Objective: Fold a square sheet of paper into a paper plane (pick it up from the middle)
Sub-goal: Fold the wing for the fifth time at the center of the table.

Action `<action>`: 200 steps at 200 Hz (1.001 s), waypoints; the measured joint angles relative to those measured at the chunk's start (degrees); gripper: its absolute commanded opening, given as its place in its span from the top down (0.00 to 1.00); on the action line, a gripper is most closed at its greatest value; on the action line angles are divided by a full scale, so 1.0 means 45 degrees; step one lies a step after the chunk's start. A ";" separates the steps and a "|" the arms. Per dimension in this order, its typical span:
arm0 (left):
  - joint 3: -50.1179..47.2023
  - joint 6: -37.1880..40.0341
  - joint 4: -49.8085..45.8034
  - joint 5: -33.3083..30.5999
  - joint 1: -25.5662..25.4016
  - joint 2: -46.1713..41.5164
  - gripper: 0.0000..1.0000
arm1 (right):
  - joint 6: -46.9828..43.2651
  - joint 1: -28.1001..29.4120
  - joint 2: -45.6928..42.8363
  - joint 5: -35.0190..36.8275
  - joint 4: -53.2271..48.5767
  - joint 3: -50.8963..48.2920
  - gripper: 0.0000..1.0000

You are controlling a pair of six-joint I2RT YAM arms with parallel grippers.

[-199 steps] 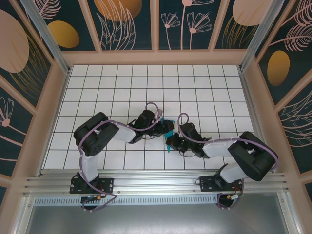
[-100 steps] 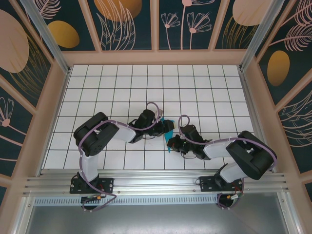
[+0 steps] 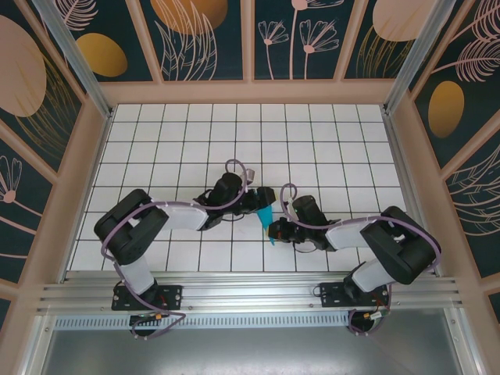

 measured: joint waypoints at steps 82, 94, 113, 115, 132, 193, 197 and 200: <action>-0.1622 -0.0437 0.1137 0.0427 -0.0087 -0.0374 0.42 | -0.0699 -0.0427 0.0325 -0.0913 -0.0359 0.0296 1.00; -0.1622 -0.0471 0.1496 0.0622 -0.0121 -0.0335 0.42 | -0.0704 -0.0452 0.0330 -0.0967 -0.0359 0.0291 1.00; -0.1515 -0.0481 0.1977 0.0879 -0.0160 0.0029 0.42 | -0.0704 -0.0466 0.0340 -0.0996 -0.0355 0.0291 1.00; -0.1501 -0.0481 0.2021 0.0899 -0.0160 0.0087 0.42 | -0.0704 -0.0471 0.0350 -0.0996 -0.0359 0.0291 1.00; -0.1355 -0.0476 0.2079 0.0923 -0.0160 0.0631 0.42 | -0.0704 -0.0476 0.0364 -0.1035 -0.0350 0.0296 1.00; -0.0612 -0.0029 0.1656 0.0296 -0.0160 0.1370 0.41 | -0.0699 -0.0515 0.0364 -0.1073 -0.0355 0.0291 1.00; -0.0544 0.0010 0.1622 0.0223 -0.0160 0.1379 0.41 | -0.0699 -0.0520 0.0364 -0.1078 -0.0355 0.0287 1.00; -0.0500 0.0019 0.1588 0.0165 -0.0160 0.1404 0.41 | -0.0695 -0.0520 0.0364 -0.1078 -0.0355 0.0277 1.00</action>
